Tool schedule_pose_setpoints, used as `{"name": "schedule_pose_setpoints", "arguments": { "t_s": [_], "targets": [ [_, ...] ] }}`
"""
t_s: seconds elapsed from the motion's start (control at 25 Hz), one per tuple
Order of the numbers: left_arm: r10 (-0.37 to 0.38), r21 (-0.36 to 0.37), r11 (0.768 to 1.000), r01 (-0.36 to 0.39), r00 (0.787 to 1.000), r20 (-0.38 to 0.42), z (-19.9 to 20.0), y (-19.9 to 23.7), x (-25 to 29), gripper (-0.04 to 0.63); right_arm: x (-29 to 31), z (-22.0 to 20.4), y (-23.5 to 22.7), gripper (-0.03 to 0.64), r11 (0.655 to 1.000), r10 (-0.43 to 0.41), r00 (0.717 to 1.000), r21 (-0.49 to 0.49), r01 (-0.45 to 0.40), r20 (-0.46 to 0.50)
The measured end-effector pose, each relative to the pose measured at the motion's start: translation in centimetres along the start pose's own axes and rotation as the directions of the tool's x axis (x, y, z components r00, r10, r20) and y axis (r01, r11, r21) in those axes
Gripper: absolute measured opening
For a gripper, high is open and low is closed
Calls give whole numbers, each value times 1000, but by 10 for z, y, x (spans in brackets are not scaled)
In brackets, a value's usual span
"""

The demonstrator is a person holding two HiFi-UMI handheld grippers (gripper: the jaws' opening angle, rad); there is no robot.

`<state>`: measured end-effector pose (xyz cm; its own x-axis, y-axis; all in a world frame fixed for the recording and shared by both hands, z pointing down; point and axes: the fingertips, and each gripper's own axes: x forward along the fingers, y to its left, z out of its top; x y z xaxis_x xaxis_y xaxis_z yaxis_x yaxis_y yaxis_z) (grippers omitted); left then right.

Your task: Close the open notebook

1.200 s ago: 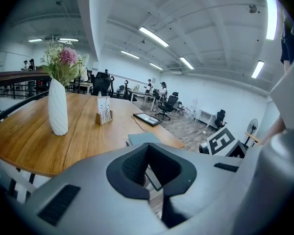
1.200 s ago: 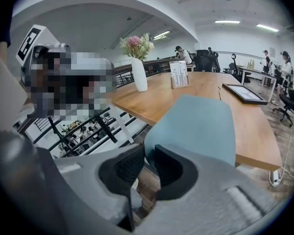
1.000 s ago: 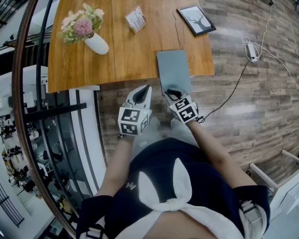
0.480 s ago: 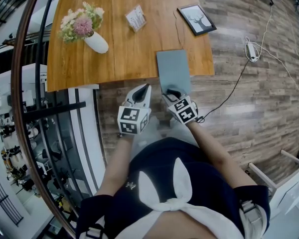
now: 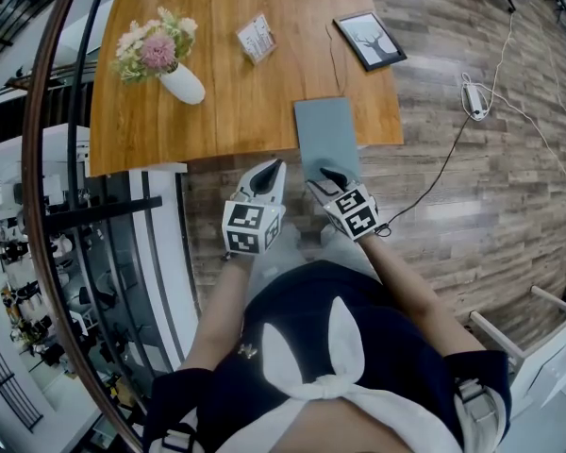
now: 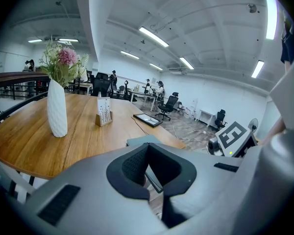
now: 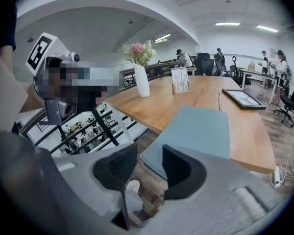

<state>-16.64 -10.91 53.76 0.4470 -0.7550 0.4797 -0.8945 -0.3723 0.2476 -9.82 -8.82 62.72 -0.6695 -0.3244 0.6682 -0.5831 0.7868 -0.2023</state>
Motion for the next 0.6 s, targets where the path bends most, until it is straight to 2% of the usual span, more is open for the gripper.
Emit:
{"name": "schedule_pose_setpoints", "arguments": {
  "t_s": [0.24,0.44,0.6],
  "targets": [
    [-14,13,1000,13,1000,18,9,-8,-1,17,-25,27,-4,155,999,-34,994,37,30,100],
    [-32,22,999,32,999,32,17,-17,0,17,-46,53,-5,100,998,-64,980,38,58,187],
    [-45,30,999,43,998,43,22,-23,0,17,-65,77,-7,44,995,-100,955,50,89,278]
  ]
}}
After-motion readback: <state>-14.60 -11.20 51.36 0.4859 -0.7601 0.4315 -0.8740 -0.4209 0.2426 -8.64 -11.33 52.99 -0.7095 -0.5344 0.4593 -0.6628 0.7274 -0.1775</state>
